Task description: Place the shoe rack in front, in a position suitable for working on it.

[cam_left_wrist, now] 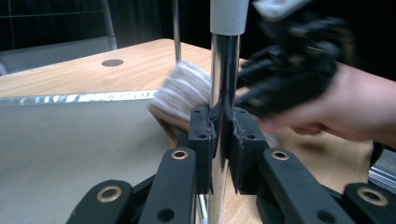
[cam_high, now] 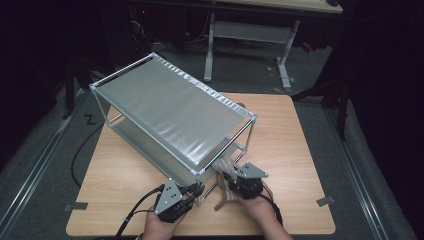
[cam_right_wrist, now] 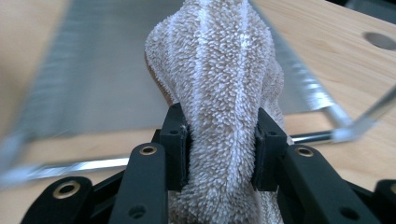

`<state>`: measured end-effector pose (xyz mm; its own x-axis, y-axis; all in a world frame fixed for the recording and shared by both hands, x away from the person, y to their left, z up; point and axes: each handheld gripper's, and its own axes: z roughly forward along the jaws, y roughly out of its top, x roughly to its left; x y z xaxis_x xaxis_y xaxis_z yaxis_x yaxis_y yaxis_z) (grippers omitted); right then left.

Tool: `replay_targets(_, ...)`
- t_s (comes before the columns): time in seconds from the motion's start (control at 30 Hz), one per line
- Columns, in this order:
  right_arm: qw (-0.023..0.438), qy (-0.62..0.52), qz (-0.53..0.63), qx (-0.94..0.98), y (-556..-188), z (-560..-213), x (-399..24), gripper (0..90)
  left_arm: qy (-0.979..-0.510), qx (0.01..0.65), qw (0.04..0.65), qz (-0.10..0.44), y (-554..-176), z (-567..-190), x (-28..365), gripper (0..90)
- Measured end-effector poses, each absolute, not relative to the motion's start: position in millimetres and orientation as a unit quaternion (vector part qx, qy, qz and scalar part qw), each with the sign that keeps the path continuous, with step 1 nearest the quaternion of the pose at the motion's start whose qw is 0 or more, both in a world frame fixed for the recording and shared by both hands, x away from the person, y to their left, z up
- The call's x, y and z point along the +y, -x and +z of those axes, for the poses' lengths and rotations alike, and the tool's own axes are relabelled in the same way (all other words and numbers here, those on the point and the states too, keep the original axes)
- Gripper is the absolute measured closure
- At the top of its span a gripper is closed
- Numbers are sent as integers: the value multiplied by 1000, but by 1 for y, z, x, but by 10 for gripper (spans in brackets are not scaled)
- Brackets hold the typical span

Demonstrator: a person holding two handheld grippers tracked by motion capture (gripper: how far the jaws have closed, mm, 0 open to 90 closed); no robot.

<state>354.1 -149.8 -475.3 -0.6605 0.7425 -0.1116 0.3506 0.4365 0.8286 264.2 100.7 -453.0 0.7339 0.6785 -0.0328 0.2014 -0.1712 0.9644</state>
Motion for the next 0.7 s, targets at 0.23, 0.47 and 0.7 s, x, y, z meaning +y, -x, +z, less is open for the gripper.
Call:
replay_targets(0.23,227,-347,339,845,-393,-483,-120,658,-739,294,571,205,-260,-453,108,805)
replay_targets(0.47,216,-351,335,847,-387,-490,-126,676,-746,282,567,205,-254,-452,112,803)
replay_targets(0.7,219,-359,338,842,-378,-490,-141,674,-743,285,569,206,-257,-453,116,803)
